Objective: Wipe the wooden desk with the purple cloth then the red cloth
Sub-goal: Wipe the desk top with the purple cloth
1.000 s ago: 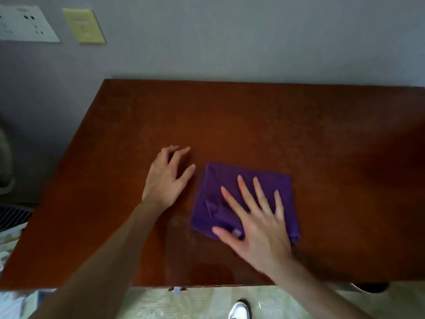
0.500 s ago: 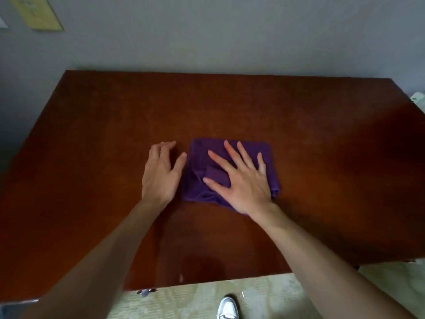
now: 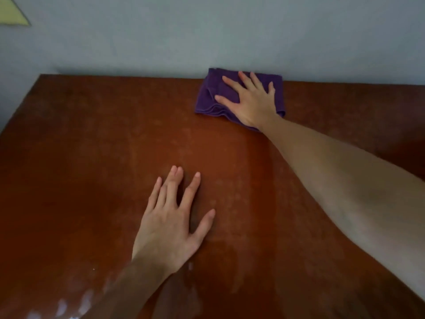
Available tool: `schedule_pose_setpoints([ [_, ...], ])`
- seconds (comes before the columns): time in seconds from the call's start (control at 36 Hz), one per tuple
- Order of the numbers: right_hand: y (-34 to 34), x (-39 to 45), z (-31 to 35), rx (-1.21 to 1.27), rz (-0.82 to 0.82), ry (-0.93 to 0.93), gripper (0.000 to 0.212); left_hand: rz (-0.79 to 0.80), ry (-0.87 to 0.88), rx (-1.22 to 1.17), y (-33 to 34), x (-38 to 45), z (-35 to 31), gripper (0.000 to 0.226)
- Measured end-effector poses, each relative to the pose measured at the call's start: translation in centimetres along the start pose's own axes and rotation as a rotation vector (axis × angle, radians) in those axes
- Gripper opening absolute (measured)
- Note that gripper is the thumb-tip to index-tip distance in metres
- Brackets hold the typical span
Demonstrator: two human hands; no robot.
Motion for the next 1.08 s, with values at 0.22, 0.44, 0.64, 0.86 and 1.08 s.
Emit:
schedule_pose_setpoints([
  [0.22, 0.2, -2.8, -0.3, -0.048, 0.007, -0.040, 0.065, -0.013, 0.012, -0.035, -0.5, -0.1, 0.0, 0.074],
  [0.44, 0.0, -16.8, -1.0, -0.039, -0.046, -0.053, 0.065, -0.042, -0.041, -0.178, -1.3, -0.3, -0.1, 0.067],
  [0.64, -0.7, -36.4, -1.7, -0.030, -0.139, -0.036, 0.076, -0.061, -0.018, -0.092, -1.1, -2.2, -2.5, 0.068],
  [0.86, -1.7, -46.8, -3.5, -0.084, -0.106, 0.059, 0.088, -0.050, 0.052, -0.126, -0.9, -4.3, -9.0, 0.067],
  [1.08, -2.7, -40.2, -6.1, -0.047, -0.169, 0.033, 0.079, -0.051, -0.017, -0.094, -0.1, -1.5, -11.6, 0.061],
])
Point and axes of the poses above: each hand's wrist, its own x-axis towards the middle knuckle, its own y-axis out of the palm, z = x × y, the point moved 1 cm from there along x, towards the middle knuckle, and after that the axes turned 12 degrees about x, right-handed, at the moved point
